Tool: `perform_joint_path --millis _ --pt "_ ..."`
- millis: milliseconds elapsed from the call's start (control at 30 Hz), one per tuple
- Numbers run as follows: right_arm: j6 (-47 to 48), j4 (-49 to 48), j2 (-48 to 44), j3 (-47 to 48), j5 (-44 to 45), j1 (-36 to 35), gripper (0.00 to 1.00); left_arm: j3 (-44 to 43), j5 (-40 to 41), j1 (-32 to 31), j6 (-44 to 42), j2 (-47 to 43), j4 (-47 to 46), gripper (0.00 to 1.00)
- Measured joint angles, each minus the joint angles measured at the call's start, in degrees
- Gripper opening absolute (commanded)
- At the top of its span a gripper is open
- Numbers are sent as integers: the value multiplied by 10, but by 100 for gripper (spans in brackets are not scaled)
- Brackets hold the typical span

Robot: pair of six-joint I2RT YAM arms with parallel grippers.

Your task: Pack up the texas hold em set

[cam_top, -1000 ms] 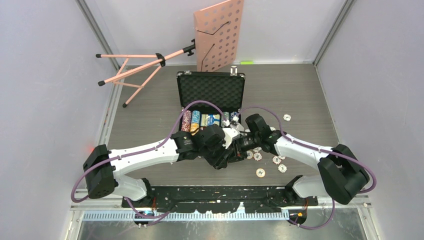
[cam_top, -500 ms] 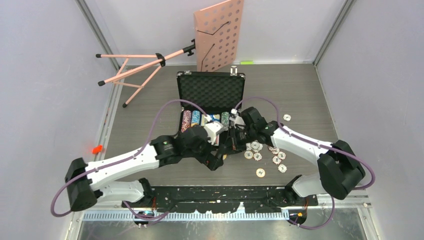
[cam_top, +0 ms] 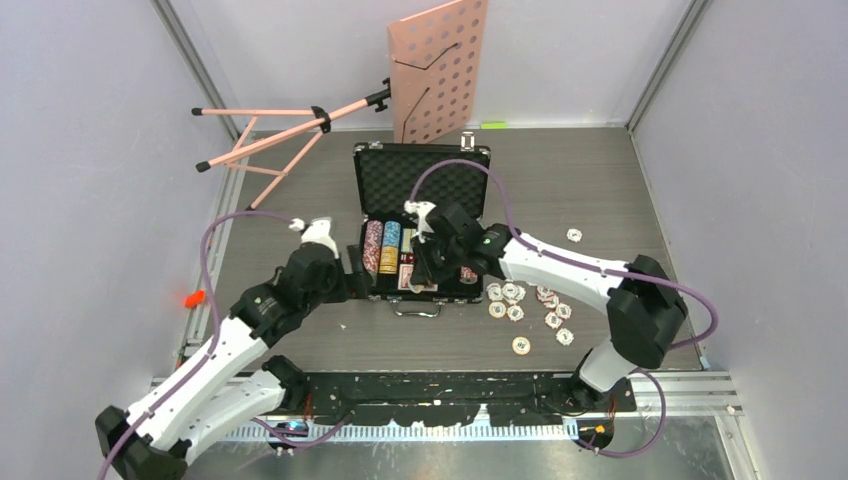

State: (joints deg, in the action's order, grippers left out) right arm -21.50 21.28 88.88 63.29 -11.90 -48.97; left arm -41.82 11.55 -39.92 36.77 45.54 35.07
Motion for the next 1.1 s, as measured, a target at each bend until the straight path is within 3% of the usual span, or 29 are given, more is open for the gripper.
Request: perform_joint_path --millis 133,200,300,367,400,633,1100 --pt "68 -1 57 69 0 -10 1 37 33 50 31 -66 28 71" --pt "99 -1 87 98 -1 -14 1 52 44 59 40 -95 35 60" --pt "154 -1 126 129 14 -25 1 69 54 63 55 -123 41 32" --pt "190 3 148 143 30 -40 1 73 60 63 63 -128 43 7" --pt "205 6 156 149 37 -48 1 75 61 63 64 -128 44 0" --pt "289 11 207 181 75 -88 1 85 69 63 66 -128 48 0" --pt "326 0 260 214 134 -95 2 113 39 63 68 -96 16 0"
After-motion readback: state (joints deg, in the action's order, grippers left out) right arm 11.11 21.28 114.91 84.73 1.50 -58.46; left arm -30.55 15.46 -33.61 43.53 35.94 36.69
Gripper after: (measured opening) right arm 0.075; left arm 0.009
